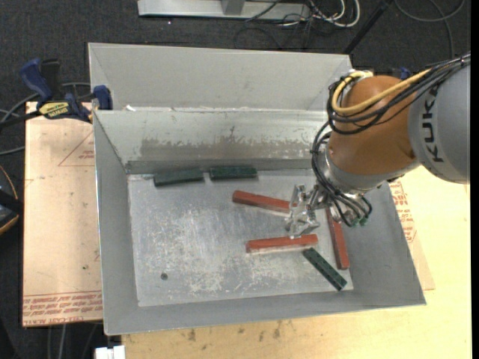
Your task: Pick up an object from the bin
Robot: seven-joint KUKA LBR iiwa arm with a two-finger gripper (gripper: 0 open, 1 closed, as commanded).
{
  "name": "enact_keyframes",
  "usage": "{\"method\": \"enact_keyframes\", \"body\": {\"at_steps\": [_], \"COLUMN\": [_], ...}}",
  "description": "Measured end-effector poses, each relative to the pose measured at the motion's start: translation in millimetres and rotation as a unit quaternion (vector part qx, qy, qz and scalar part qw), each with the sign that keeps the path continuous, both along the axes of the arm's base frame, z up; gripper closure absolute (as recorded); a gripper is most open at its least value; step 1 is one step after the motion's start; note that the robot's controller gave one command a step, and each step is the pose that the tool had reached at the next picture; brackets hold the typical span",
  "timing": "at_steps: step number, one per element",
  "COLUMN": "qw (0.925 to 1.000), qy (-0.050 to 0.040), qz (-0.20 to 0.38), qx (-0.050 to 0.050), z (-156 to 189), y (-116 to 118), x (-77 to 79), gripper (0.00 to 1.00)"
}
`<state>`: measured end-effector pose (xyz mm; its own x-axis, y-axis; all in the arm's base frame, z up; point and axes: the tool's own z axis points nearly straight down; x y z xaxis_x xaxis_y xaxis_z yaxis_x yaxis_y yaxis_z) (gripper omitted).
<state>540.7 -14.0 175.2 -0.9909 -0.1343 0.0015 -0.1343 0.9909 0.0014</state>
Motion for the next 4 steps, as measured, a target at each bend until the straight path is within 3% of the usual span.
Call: {"method": "enact_keyframes", "body": {"at_steps": [1,2,3,4], "qw": [0.9896,0.9899,0.9899,0.9848], "qy": [0.0025,-0.0007,-0.0012,-0.0016], "qz": [0.144,0.142,0.142,0.174], "qx": [0.001,0.000,0.001,0.000], "z": [-72,-68,-62,-84], "y": [52,51,34,21], "x": [-51.7,-49.6,-7.0,40.1], "gripper": [0.00,0.00,0.00,1.00]}}
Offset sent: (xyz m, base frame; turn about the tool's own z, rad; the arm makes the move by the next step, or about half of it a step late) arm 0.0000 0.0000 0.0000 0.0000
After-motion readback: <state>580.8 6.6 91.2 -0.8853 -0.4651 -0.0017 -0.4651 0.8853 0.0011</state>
